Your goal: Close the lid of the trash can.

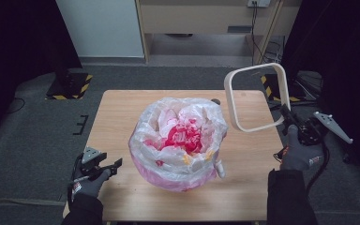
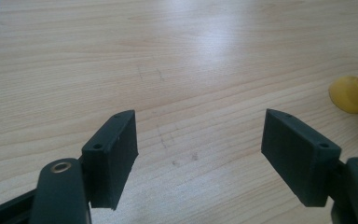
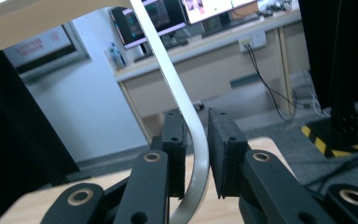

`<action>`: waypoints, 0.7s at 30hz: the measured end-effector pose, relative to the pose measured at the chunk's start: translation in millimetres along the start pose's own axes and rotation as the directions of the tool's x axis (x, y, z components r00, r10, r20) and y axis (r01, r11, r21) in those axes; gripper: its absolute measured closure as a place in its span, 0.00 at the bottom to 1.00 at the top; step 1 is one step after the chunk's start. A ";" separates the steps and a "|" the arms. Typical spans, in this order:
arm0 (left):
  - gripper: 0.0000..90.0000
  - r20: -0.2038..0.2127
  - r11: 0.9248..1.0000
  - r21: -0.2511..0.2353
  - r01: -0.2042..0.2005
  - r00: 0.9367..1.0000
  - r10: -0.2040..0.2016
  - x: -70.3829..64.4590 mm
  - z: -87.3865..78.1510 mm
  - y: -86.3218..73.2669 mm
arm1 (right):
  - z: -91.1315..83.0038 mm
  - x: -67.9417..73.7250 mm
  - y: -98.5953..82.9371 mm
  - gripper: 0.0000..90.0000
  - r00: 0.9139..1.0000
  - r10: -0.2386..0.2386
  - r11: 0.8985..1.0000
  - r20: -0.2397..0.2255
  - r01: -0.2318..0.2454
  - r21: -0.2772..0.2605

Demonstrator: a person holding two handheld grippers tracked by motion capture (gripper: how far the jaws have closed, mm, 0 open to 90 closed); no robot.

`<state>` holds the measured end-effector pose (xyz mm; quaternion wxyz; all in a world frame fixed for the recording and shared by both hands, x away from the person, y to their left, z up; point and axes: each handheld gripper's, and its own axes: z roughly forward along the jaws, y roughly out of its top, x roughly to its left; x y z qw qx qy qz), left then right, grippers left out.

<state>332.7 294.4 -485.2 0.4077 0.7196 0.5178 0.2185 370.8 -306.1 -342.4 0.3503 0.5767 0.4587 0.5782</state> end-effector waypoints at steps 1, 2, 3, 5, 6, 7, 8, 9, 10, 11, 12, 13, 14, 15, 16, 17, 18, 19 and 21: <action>0.29 -0.001 1.000 0.000 0.000 1.000 0.000 0.1 -0.1 0.0 | -0.7 1.0 2.7 0.86 1.000 0.002 1.000 -0.008 -0.002 -0.007; 0.29 -0.002 1.000 -0.001 0.000 1.000 0.000 0.0 -0.3 0.1 | -2.0 2.8 7.1 0.86 1.000 0.005 1.000 -0.021 -0.005 -0.020; 0.29 -0.003 1.000 -0.002 0.000 1.000 0.000 0.0 -0.4 0.2 | -2.9 4.1 9.6 0.86 1.000 0.004 1.000 -0.029 -0.004 -0.026; 0.29 -0.005 1.000 -0.007 -0.001 1.000 0.001 0.0 -0.8 0.4 | -5.4 8.5 16.4 0.86 0.998 0.007 0.999 -0.061 -0.010 -0.041; 0.29 -0.005 1.000 -0.007 -0.001 1.000 0.001 0.0 -0.8 0.5 | -6.2 10.8 19.2 0.86 0.997 0.005 0.999 -0.080 -0.009 -0.047; 0.29 -0.006 1.000 -0.008 0.000 1.000 0.000 0.0 -1.0 0.5 | -6.8 12.5 21.1 0.86 0.995 0.003 0.999 -0.095 -0.008 -0.052; 0.29 -0.007 1.000 -0.009 -0.001 1.000 0.001 0.0 -1.1 0.5 | -7.6 16.0 24.4 0.86 0.993 0.003 0.998 -0.115 -0.009 -0.056; 0.29 -0.006 1.000 -0.009 0.000 1.000 0.000 0.0 -1.2 0.5 | -8.1 18.5 27.0 0.86 0.990 0.003 0.998 -0.138 -0.012 -0.059; 0.29 -0.006 1.000 -0.010 0.000 1.000 0.000 0.1 -1.4 0.6 | -8.2 20.6 28.9 0.86 0.987 0.003 0.998 -0.159 -0.013 -0.062; 0.29 -0.007 1.000 -0.012 0.001 1.000 -0.001 0.1 -1.7 0.7 | -8.5 23.5 31.3 0.86 0.984 0.001 0.998 -0.180 -0.013 -0.065; 0.29 -0.007 1.000 -0.016 0.002 1.000 -0.002 0.2 -1.9 0.9 | -8.8 26.5 33.7 0.86 0.980 -0.004 0.998 -0.200 -0.009 -0.067; 0.29 -0.008 1.000 -0.020 0.002 1.000 -0.002 0.4 -2.3 1.1 | -8.7 29.5 36.2 0.86 0.973 -0.009 0.998 -0.229 -0.006 -0.063; 0.29 -0.008 1.000 -0.023 0.006 1.000 -0.006 0.4 -2.9 1.5 | -8.6 32.5 38.1 0.86 0.967 -0.014 0.998 -0.255 -0.003 -0.067; 0.29 -0.008 0.999 -0.031 0.009 1.000 -0.009 0.3 -3.8 2.0 | -8.2 35.6 39.9 0.86 0.960 -0.021 0.998 -0.278 0.004 -0.061; 0.29 -0.006 0.999 -0.039 0.010 1.000 -0.010 0.1 -4.7 2.7 | -7.8 38.7 41.6 0.86 0.951 -0.022 0.999 -0.310 0.008 -0.049; 0.29 -0.006 0.999 -0.047 0.010 1.000 -0.010 -0.4 -5.8 3.8 | -7.5 41.8 42.7 0.86 0.943 -0.029 0.999 -0.331 0.013 -0.050; 0.29 -0.008 0.999 -0.054 0.008 1.000 -0.009 -0.6 -6.7 4.5 | -6.5 45.7 44.0 0.86 0.931 -0.031 0.999 -0.364 0.020 -0.033; 0.29 -0.009 0.998 -0.063 0.010 1.000 -0.010 -1.0 -8.0 5.6 | -5.9 48.2 44.4 0.86 0.920 -0.027 1.000 -0.391 0.019 -0.024; 0.29 -0.013 0.996 -0.089 0.016 1.000 -0.017 -1.8 -11.0 8.1 | -3.7 55.0 45.2 0.86 0.890 -0.032 0.999 -0.456 0.034 -0.004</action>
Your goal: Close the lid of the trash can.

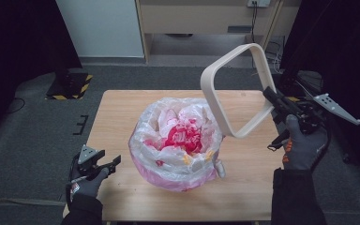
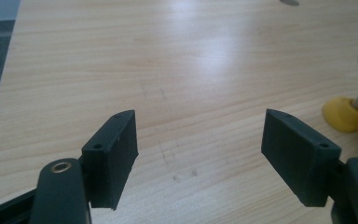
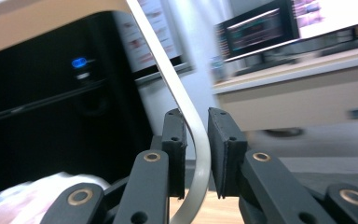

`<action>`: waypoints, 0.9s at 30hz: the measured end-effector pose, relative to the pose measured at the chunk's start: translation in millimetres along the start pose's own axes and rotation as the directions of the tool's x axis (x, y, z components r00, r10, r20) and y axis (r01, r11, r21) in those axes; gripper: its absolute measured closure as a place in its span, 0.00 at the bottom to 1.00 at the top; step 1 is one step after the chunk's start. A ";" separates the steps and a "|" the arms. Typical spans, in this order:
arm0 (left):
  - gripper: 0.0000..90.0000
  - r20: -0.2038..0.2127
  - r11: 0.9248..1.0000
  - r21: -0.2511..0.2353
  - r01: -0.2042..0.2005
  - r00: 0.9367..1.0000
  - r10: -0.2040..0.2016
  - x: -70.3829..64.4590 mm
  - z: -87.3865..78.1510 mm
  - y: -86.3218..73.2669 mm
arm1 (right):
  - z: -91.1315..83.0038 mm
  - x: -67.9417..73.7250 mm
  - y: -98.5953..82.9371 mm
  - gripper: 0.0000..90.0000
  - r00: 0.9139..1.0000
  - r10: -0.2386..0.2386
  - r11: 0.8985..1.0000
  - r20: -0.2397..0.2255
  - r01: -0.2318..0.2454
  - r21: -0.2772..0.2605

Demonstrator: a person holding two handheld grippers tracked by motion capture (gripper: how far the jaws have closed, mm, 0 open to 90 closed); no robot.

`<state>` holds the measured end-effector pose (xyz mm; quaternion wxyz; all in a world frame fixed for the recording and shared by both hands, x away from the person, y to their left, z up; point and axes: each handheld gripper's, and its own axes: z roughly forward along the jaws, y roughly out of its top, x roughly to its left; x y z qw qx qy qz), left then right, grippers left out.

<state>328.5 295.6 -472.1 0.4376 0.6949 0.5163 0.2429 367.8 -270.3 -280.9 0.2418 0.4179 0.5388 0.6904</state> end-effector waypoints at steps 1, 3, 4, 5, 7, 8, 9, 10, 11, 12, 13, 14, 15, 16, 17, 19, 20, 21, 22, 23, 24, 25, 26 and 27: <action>0.29 -0.003 1.000 -0.013 0.004 1.000 -0.004 -0.3 -1.9 1.6 | 2.6 2.8 0.2 0.86 0.999 -0.002 1.000 -0.035 0.002 0.011; 0.29 -0.011 0.999 -0.045 0.013 1.000 -0.014 -0.5 -6.0 4.9 | 9.2 9.4 0.2 0.86 0.995 -0.011 0.998 -0.100 0.017 0.056; 0.29 -0.019 0.998 -0.065 0.019 1.000 -0.020 -0.2 -8.5 6.7 | 11.6 11.6 0.0 0.86 0.993 -0.012 0.997 -0.120 0.021 0.073; 0.29 -0.024 0.997 -0.074 0.020 0.999 -0.022 0.1 -9.9 7.6 | 15.3 15.5 -0.7 0.85 0.989 -0.009 0.995 -0.150 0.024 0.097; 0.29 -0.036 0.995 -0.091 0.025 0.999 -0.029 1.3 -13.1 9.5 | 21.1 20.7 -2.3 0.86 0.983 0.008 0.991 -0.186 0.018 0.134; 0.29 -0.040 0.995 -0.098 0.030 0.999 -0.034 1.9 -14.7 10.2 | 23.9 23.9 -3.4 0.86 0.980 0.014 0.989 -0.200 0.015 0.146; 0.28 -0.043 0.994 -0.104 0.033 0.998 -0.037 2.4 -16.1 11.0 | 26.7 26.8 -4.5 0.86 0.978 0.017 0.987 -0.210 0.017 0.159; 0.28 -0.044 0.993 -0.111 0.035 0.998 -0.040 2.8 -17.6 11.8 | 29.4 29.7 -5.6 0.86 0.976 0.019 0.985 -0.215 0.019 0.173; 0.28 -0.045 0.992 -0.118 0.037 0.998 -0.043 3.1 -19.2 12.9 | 32.1 32.5 -6.6 0.86 0.975 0.020 0.983 -0.222 0.022 0.185; 0.28 -0.047 0.991 -0.126 0.041 0.998 -0.047 3.2 -21.0 14.2 | 34.8 34.9 -7.6 0.86 0.972 0.025 0.979 -0.234 0.023 0.200; 0.28 -0.048 0.990 -0.135 0.044 0.998 -0.051 3.2 -22.8 15.5 | 37.3 37.4 -9.0 0.86 0.970 0.030 0.977 -0.242 0.022 0.210; 0.28 -0.046 0.988 -0.145 0.047 0.997 -0.054 2.8 -24.6 16.8 | 40.0 39.6 -10.3 0.86 0.967 0.033 0.974 -0.251 0.025 0.223; 0.28 -0.043 0.986 -0.156 0.053 0.997 -0.061 1.8 -26.4 18.1 | 42.5 41.8 -11.6 0.86 0.963 0.041 0.971 -0.265 0.024 0.238; 0.28 -0.043 0.985 -0.165 0.053 0.997 -0.060 0.8 -28.3 19.7 | 44.8 44.0 -13.0 0.86 0.961 0.044 0.969 -0.272 0.026 0.246; 0.28 -0.043 0.983 -0.174 0.050 0.997 -0.059 -0.3 -30.2 21.8 | 47.0 46.3 -14.1 0.86 0.960 0.044 0.965 -0.278 0.031 0.260; 0.28 -0.044 0.979 -0.199 0.042 0.998 -0.052 -2.2 -34.8 27.4 | 51.5 50.2 -17.0 0.86 0.955 0.047 0.958 -0.292 0.040 0.282; 0.28 -0.047 0.977 -0.212 0.036 0.998 -0.047 -2.9 -37.5 30.9 | 53.6 52.2 -18.5 0.86 0.954 0.044 0.955 -0.295 0.046 0.293; 0.28 -0.048 0.974 -0.225 0.031 0.998 -0.043 -3.8 -40.6 34.4 | 55.8 54.0 -20.2 0.86 0.954 0.040 0.951 -0.296 0.054 0.303; 0.28 -0.052 0.970 -0.240 0.025 0.998 -0.038 -4.5 -44.2 37.9 | 57.9 55.6 -21.7 0.86 0.955 0.036 0.948 -0.296 0.061 0.311; 0.28 -0.052 0.967 -0.254 0.019 0.998 -0.033 -5.4 -47.7 41.7 | 60.0 57.1 -23.0 0.86 0.955 0.031 0.946 -0.294 0.066 0.316; 0.28 -0.050 0.964 -0.267 0.014 0.998 -0.029 -6.3 -51.6 45.4 | 62.0 58.3 -24.0 0.86 0.956 0.027 0.945 -0.294 0.071 0.319; 0.28 -0.050 0.959 -0.282 0.010 0.998 -0.025 -7.3 -55.6 49.3 | 64.0 59.4 -24.7 0.86 0.956 0.022 0.945 -0.291 0.076 0.320; 0.28 -0.049 0.955 -0.297 0.008 0.999 -0.023 -8.6 -59.6 53.1 | 66.0 60.6 -25.2 0.86 0.957 0.015 0.942 -0.289 0.083 0.326; 0.28 -0.047 0.950 -0.311 0.006 0.999 -0.022 -9.9 -63.8 56.9 | 68.0 61.8 -25.4 0.86 0.958 0.008 0.941 -0.285 0.089 0.327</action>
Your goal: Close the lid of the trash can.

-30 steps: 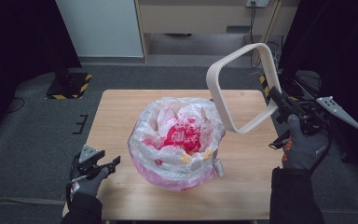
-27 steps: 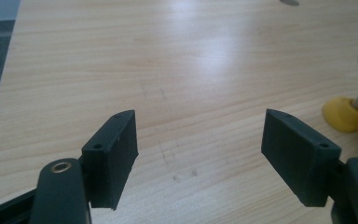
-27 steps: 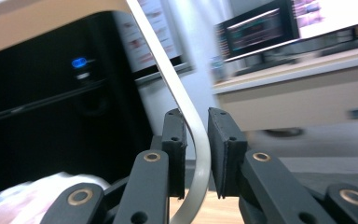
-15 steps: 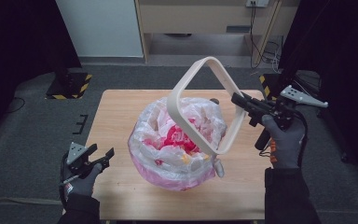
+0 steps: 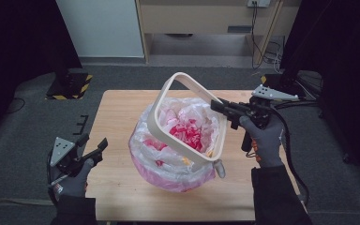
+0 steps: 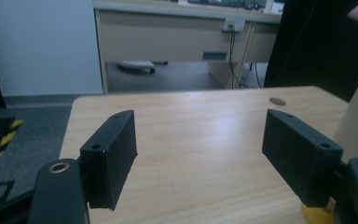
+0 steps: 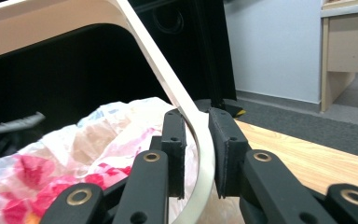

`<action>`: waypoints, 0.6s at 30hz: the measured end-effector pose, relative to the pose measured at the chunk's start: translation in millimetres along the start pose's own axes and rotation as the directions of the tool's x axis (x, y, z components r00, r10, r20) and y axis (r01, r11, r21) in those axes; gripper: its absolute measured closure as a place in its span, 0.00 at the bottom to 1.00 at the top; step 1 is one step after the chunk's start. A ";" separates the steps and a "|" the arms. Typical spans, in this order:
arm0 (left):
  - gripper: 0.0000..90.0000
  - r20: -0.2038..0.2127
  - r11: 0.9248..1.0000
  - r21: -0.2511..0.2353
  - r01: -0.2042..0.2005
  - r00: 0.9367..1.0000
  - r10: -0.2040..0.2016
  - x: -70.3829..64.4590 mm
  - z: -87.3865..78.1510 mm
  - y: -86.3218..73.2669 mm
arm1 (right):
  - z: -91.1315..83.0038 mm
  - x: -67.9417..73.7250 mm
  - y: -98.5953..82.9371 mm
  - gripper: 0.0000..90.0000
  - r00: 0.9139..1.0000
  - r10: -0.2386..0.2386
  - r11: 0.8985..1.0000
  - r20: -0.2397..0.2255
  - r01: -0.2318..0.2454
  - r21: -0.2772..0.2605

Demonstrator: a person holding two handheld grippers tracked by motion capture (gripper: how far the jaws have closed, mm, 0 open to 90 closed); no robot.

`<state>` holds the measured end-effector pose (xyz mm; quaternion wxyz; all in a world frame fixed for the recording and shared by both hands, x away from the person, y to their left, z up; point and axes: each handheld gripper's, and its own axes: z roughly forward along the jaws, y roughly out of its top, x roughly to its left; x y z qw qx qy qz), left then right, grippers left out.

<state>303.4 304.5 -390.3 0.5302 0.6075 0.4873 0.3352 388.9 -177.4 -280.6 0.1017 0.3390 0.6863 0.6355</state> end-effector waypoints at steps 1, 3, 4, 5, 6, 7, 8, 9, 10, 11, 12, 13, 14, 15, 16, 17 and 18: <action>0.28 0.004 1.000 -0.014 0.001 1.000 -0.001 -1.4 -2.5 4.9 | 2.0 0.5 0.8 0.86 1.000 -0.007 1.000 0.006 0.007 0.006; 0.28 0.012 0.999 -0.041 -0.001 1.000 0.002 -4.6 -7.3 14.4 | 5.8 2.1 2.8 0.86 0.999 -0.031 0.999 0.024 0.031 0.020; 0.28 0.013 0.999 -0.053 -0.007 1.000 0.008 -6.7 -9.3 19.0 | 7.6 2.8 3.9 0.86 0.998 -0.047 0.999 0.035 0.046 0.026; 0.28 0.017 0.998 -0.062 -0.013 1.000 0.014 -8.8 -11.1 23.3 | 9.1 3.3 4.9 0.86 0.997 -0.061 0.998 0.045 0.060 0.037; 0.28 0.023 0.997 -0.070 -0.015 1.000 0.017 -11.0 -12.8 27.3 | 10.5 3.4 5.8 0.86 0.995 -0.077 0.996 0.056 0.074 0.046; 0.28 0.030 0.997 -0.080 -0.016 0.999 0.019 -13.3 -14.2 30.9 | 12.0 3.6 6.4 0.86 0.994 -0.088 0.995 0.067 0.085 0.054; 0.27 0.033 0.996 -0.089 -0.022 0.999 0.025 -15.4 -15.6 34.3 | 13.4 4.1 6.6 0.86 0.992 -0.100 0.994 0.074 0.096 0.061; 0.27 0.035 0.995 -0.096 -0.026 0.999 0.030 -17.6 -16.6 37.3 | 14.8 4.4 6.6 0.86 0.990 -0.116 0.992 0.084 0.110 0.067; 0.27 0.038 0.994 -0.103 -0.030 0.999 0.034 -19.6 -17.3 40.0 | 16.3 4.6 6.4 0.86 0.988 -0.128 0.990 0.092 0.122 0.071; 0.27 0.042 0.993 -0.111 -0.031 0.998 0.036 -21.4 -18.0 42.3 | 17.7 4.6 5.8 0.86 0.986 -0.134 0.989 0.095 0.127 0.076; 0.27 0.045 0.993 -0.115 -0.034 0.998 0.039 -23.1 -18.5 44.5 | 19.3 4.6 5.0 0.86 0.985 -0.143 0.988 0.094 0.136 0.074; 0.27 0.047 0.992 -0.120 -0.035 0.998 0.041 -24.7 -18.8 46.5 | 20.4 4.8 4.1 0.86 0.983 -0.156 0.986 0.093 0.149 0.075; 0.27 0.048 0.992 -0.125 -0.037 0.998 0.043 -26.2 -19.1 48.3 | 21.1 5.1 3.0 0.86 0.981 -0.170 0.984 0.089 0.164 0.073; 0.27 0.050 0.991 -0.129 -0.036 0.998 0.043 -27.8 -19.4 50.2 | 21.3 5.5 2.2 0.86 0.979 -0.181 0.982 0.092 0.175 0.070; 0.27 0.053 0.991 -0.132 -0.037 0.998 0.044 -29.4 -19.7 52.2 | 21.3 6.0 1.7 0.86 0.977 -0.189 0.981 0.094 0.183 0.069; 0.27 0.054 0.990 -0.138 -0.038 0.997 0.046 -31.2 -20.2 54.3 | 21.1 6.5 1.6 0.85 0.977 -0.192 0.980 0.091 0.186 0.068; 0.27 0.057 0.988 -0.147 -0.039 0.997 0.048 -33.4 -20.6 56.5 | 21.0 7.3 1.3 0.85 0.977 -0.192 0.980 0.096 0.186 0.067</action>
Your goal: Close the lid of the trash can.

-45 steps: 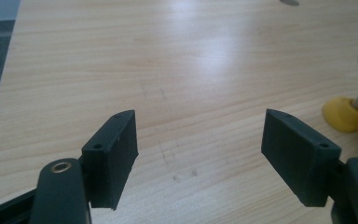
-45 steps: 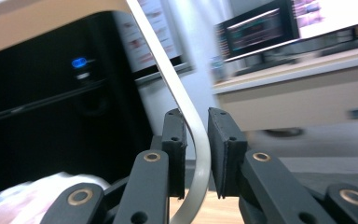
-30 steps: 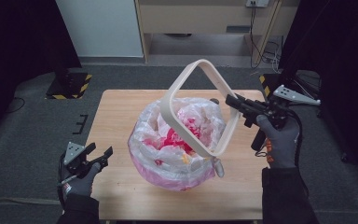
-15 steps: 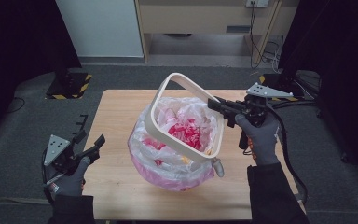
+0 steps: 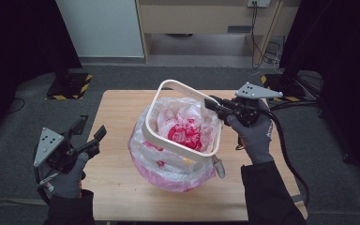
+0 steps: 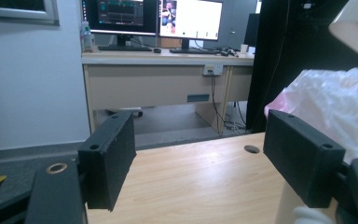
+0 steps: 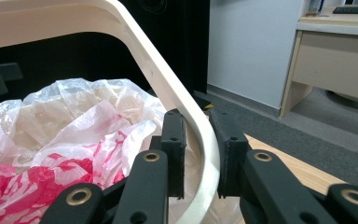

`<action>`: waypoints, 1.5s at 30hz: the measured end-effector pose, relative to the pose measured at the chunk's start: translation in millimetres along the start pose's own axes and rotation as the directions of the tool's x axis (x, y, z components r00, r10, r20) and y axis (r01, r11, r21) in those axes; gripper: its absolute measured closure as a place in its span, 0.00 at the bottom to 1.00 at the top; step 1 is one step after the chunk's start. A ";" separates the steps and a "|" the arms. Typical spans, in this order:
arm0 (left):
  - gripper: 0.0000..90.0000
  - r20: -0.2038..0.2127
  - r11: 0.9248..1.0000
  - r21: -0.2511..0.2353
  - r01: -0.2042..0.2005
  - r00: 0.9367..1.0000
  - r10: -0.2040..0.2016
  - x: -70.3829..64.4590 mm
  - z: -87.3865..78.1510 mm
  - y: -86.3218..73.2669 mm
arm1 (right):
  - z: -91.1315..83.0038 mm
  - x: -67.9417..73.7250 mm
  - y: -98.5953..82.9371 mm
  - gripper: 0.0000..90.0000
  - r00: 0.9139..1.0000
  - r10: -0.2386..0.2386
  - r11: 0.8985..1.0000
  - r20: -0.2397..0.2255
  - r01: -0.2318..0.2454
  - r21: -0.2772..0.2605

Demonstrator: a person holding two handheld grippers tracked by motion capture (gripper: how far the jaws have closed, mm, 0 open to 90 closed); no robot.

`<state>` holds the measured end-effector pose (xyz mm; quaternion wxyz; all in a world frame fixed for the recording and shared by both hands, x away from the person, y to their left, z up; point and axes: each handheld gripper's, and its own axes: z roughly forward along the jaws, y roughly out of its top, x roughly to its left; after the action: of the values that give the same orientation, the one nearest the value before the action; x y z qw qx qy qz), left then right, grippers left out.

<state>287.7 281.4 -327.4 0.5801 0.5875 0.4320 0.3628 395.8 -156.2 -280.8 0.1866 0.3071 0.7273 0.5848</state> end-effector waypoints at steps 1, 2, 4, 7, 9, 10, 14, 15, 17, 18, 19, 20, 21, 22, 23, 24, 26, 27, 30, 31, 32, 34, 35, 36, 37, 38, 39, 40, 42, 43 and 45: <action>0.27 0.005 1.000 -0.005 -0.002 1.000 0.002 -2.2 0.1 2.4 | 0.0 0.7 -0.3 0.85 1.000 0.003 1.000 0.006 -0.003 -0.001; 0.27 0.011 1.000 -0.010 -0.002 1.000 0.002 -4.7 0.4 4.6 | 0.5 1.6 -0.8 0.83 1.000 0.009 1.000 0.009 -0.009 -0.007; 0.27 0.021 1.000 -0.021 -0.006 1.000 0.007 -10.0 1.6 8.8 | 1.8 2.8 -1.0 0.79 1.000 0.027 0.999 -0.009 -0.027 -0.018; 0.27 0.042 0.999 -0.037 -0.007 0.999 0.009 -17.5 4.3 13.7 | 2.4 0.4 -2.4 0.78 0.999 0.042 0.999 -0.032 -0.043 -0.026; 0.27 0.055 0.999 -0.043 -0.010 0.998 0.012 -21.8 6.0 15.7 | 2.8 -4.3 -5.2 0.75 0.994 0.082 0.996 -0.069 -0.085 -0.039; 0.27 0.059 0.999 -0.044 -0.012 0.998 0.014 -23.5 6.6 16.6 | 3.1 -6.6 -6.9 0.70 0.989 0.111 0.992 -0.102 -0.116 -0.051; 0.27 0.071 0.998 -0.056 -0.015 0.997 0.019 -29.0 7.6 19.9 | 3.3 -8.6 -8.4 0.73 0.986 0.118 0.990 -0.121 -0.125 -0.057; 0.27 0.074 0.998 -0.059 -0.017 0.997 0.021 -30.3 7.4 20.7 | 2.9 -9.3 -8.2 0.74 0.986 0.116 0.991 -0.121 -0.124 -0.054; 0.27 0.079 0.998 -0.062 -0.021 0.996 0.026 -32.0 6.8 22.1 | 1.3 -10.5 -7.5 0.74 0.985 0.117 0.991 -0.126 -0.124 -0.049; 0.27 0.081 0.998 -0.064 -0.021 0.996 0.027 -32.7 6.6 22.6 | 0.3 -11.0 -7.1 0.73 0.985 0.115 0.991 -0.129 -0.122 -0.048; 0.27 0.082 0.998 -0.066 -0.024 0.996 0.029 -33.2 6.4 23.1 | -0.6 -11.6 -6.8 0.72 0.985 0.111 0.992 -0.135 -0.118 -0.047; 0.27 0.084 0.998 -0.066 -0.024 0.996 0.030 -33.7 6.2 23.4 | -1.2 -12.0 -6.5 0.72 0.984 0.108 0.992 -0.139 -0.115 -0.046; 0.27 0.086 0.998 -0.066 -0.024 0.996 0.029 -34.2 6.3 23.6 | -1.8 -12.3 -6.2 0.72 0.984 0.107 0.993 -0.142 -0.114 -0.043; 0.27 0.087 0.998 -0.066 -0.025 0.996 0.030 -34.7 6.4 23.7 | -2.0 -12.5 -6.1 0.75 0.984 0.108 0.993 -0.141 -0.114 -0.041; 0.27 0.088 0.998 -0.066 -0.026 0.996 0.031 -35.1 6.6 23.9 | -2.2 -12.5 -6.0 0.77 0.986 0.102 0.993 -0.131 -0.108 -0.037; 0.27 0.090 0.997 -0.066 -0.025 0.996 0.031 -35.4 6.9 23.9 | -2.5 -12.7 -5.7 0.78 0.987 0.102 0.994 -0.125 -0.107 -0.033; 0.27 0.091 0.997 -0.067 -0.026 0.995 0.032 -36.2 7.4 24.2 | -2.8 -12.8 -5.1 0.80 0.988 0.102 0.994 -0.119 -0.106 -0.029; 0.27 0.092 0.997 -0.068 -0.026 0.995 0.032 -36.6 7.8 24.4 | -2.9 -12.7 -4.8 0.80 0.988 0.104 0.994 -0.112 -0.108 -0.028; 0.27 0.096 0.997 -0.072 -0.027 0.995 0.034 -37.8 8.8 25.6 | -2.0 -12.6 -4.1 0.80 0.988 0.105 0.994 -0.112 -0.108 -0.026; 0.27 0.097 0.997 -0.073 -0.028 0.995 0.035 -38.3 9.0 26.2 | -1.6 -12.5 -3.4 0.80 0.988 0.104 0.994 -0.113 -0.108 -0.024; 0.27 0.099 0.997 -0.077 -0.026 0.995 0.034 -39.1 9.1 26.9 | -1.0 -12.5 -2.6 0.80 0.988 0.103 0.994 -0.116 -0.106 -0.022; 0.27 0.101 0.996 -0.081 -0.027 0.994 0.035 -40.7 9.3 28.9 | 0.6 -11.6 -1.0 0.80 0.988 0.100 0.995 -0.115 -0.102 -0.016; 0.27 0.103 0.996 -0.084 -0.028 0.994 0.036 -41.7 9.4 30.1 | 1.4 -10.9 -0.5 0.80 0.989 0.093 0.995 -0.114 -0.095 -0.013; 0.27 0.104 0.996 -0.089 -0.028 0.994 0.037 -43.2 9.6 31.4 | 2.1 -9.8 0.0 0.80 0.990 0.089 0.996 -0.108 -0.091 -0.010; 0.26 0.107 0.995 -0.093 -0.029 0.994 0.039 -45.0 10.0 32.9 | 2.6 -8.7 0.5 0.80 0.991 0.081 0.997 -0.102 -0.082 -0.009; 0.26 0.110 0.995 -0.096 -0.030 0.993 0.041 -47.2 10.4 34.4 | 2.9 -7.6 0.8 0.80 0.992 0.079 0.997 -0.097 -0.080 -0.007; 0.26 0.113 0.995 -0.098 -0.032 0.993 0.043 -49.6 11.1 35.9 | 3.1 -6.8 0.8 0.80 0.993 0.077 0.997 -0.090 -0.078 -0.005; 0.26 0.116 0.994 -0.100 -0.033 0.992 0.045 -52.3 12.0 37.4 | 3.2 -5.9 0.8 0.80 0.994 0.074 0.997 -0.081 -0.075 -0.006; 0.25 0.121 0.994 -0.100 -0.041 0.991 0.053 -58.1 14.5 40.0 | 3.2 -4.4 0.7 0.79 0.995 0.073 0.997 -0.066 -0.073 -0.006; 0.24 0.124 0.994 -0.098 -0.039 0.991 0.052 -61.3 15.9 41.0 | 3.5 -3.9 0.5 0.79 0.996 0.072 0.997 -0.060 -0.072 -0.003; 0.24 0.131 0.995 -0.096 -0.039 0.990 0.051 -67.5 18.9 42.7 | 4.4 -2.7 -0.2 0.79 0.996 0.071 0.997 -0.045 -0.071 0.001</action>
<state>284.4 213.8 -281.1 0.6261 0.5924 0.3615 0.3554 400.5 -154.8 -282.4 0.1495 0.3195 0.7196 0.5981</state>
